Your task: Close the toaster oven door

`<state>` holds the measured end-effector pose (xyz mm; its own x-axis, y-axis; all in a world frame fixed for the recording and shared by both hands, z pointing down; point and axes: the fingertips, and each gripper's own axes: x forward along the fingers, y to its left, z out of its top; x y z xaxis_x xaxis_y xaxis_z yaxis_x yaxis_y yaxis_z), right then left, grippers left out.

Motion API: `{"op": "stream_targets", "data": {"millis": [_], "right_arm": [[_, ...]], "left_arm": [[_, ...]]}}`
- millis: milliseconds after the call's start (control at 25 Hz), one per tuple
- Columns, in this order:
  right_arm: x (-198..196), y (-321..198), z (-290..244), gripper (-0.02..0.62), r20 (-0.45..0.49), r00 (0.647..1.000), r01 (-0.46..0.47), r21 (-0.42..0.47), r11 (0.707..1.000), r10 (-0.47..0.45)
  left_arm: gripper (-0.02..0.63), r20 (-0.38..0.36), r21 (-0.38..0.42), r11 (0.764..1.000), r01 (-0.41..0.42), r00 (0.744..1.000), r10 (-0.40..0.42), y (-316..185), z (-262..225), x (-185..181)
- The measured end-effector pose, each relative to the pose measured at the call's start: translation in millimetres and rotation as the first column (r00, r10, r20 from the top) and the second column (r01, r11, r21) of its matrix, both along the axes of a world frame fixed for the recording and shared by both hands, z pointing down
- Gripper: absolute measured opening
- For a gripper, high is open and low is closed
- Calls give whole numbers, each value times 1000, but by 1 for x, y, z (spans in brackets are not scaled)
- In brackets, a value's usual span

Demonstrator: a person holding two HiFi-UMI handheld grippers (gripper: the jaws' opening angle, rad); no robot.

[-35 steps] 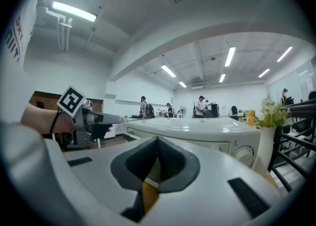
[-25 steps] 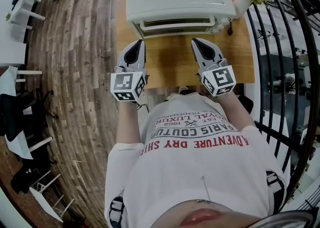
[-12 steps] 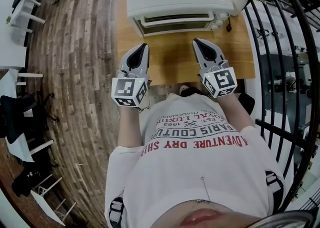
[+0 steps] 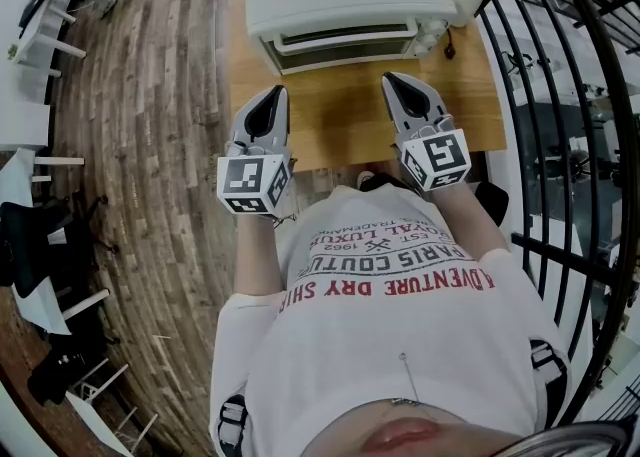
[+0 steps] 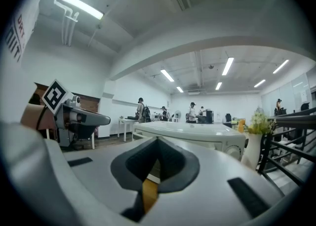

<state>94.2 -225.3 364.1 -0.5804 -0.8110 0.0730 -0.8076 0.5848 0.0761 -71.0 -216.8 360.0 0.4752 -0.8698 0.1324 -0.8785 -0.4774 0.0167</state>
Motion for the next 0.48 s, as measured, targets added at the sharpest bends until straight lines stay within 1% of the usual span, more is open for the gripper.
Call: {"op": "stream_targets", "data": {"millis": [240, 480], "right_arm": [[2, 0, -1, -12, -12, 1000, -7, 6, 1000, 7], [2, -1, 3, -12, -15, 1000, -13, -5, 1000, 13]], "left_arm": [[11, -38, 5, 1000, 6, 999, -6, 0, -2, -3], [11, -37, -9, 1000, 12, 999, -12, -2, 3, -5]]}}
